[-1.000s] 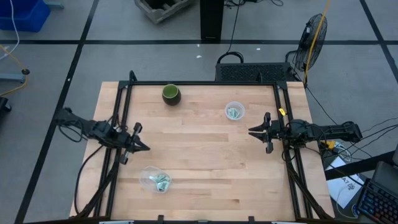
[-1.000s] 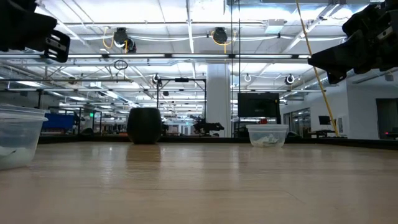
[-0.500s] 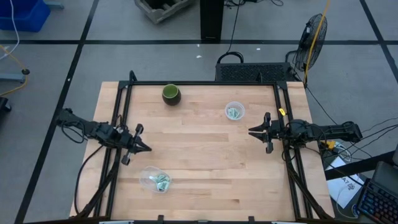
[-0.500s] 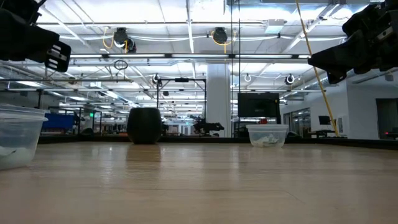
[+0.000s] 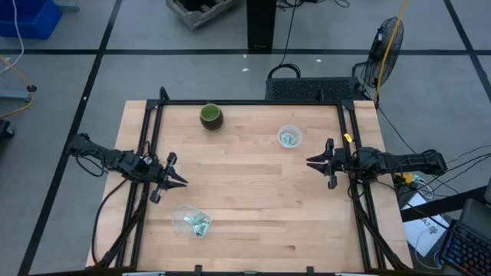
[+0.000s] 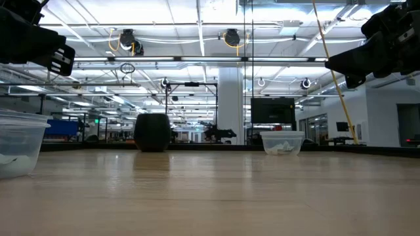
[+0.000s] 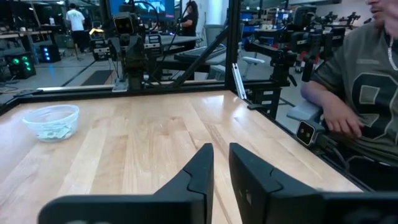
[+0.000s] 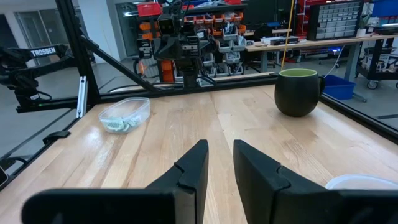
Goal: Pick and place items into bin
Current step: Return to Home Position
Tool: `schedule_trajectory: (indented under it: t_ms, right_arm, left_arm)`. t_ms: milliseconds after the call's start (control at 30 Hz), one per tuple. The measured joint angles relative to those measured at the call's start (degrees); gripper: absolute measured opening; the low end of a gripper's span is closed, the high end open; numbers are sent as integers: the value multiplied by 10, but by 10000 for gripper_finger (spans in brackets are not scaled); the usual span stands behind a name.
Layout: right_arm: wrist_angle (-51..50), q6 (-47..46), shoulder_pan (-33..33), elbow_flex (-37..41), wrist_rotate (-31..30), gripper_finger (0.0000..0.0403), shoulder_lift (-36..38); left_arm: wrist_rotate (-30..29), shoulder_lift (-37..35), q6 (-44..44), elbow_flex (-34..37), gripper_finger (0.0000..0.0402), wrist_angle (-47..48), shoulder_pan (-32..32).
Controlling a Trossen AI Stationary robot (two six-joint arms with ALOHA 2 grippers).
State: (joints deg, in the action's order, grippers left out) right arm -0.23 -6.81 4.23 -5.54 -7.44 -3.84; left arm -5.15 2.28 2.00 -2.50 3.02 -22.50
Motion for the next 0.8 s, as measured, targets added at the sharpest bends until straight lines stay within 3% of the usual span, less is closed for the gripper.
schedule_trajectory:
  t_ms: [800]
  right_arm:
    - [0, 0, 0, 0, 0, 68, 0]
  left_arm:
    - [0, 0, 0, 0, 63, -1, 0]
